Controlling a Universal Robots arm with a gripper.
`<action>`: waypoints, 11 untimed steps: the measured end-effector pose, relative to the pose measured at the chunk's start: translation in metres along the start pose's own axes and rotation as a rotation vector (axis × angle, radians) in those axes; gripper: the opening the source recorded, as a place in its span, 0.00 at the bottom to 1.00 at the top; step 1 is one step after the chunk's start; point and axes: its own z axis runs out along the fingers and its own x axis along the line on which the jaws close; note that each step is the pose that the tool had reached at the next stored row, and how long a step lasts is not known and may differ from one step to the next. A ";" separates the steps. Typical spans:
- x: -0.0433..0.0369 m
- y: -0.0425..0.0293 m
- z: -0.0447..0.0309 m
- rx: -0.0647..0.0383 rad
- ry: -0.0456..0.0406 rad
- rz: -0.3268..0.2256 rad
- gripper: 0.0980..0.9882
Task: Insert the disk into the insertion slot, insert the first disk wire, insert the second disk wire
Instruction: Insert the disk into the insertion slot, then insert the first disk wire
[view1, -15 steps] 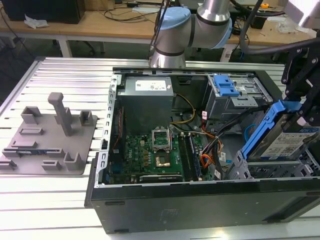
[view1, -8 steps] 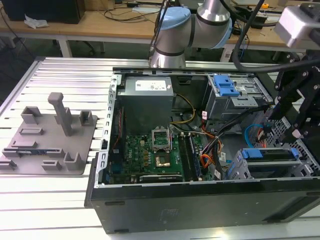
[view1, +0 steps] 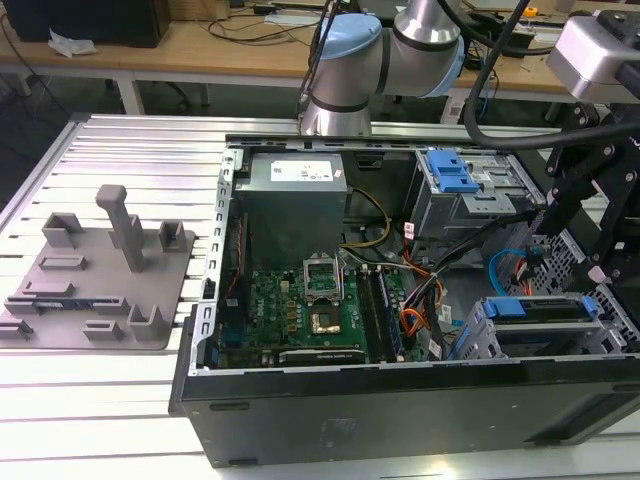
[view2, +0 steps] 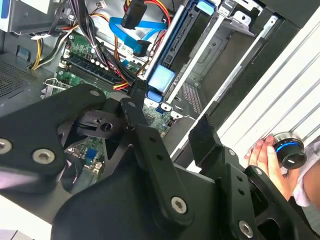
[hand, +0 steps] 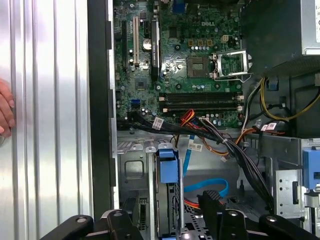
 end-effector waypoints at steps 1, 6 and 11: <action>0.0000 0.0000 0.0000 0.000 0.0000 0.000 0.59; 0.0000 0.0000 0.0001 0.000 0.0000 0.000 0.59; -0.0010 0.0000 0.0006 0.000 0.0039 0.000 0.59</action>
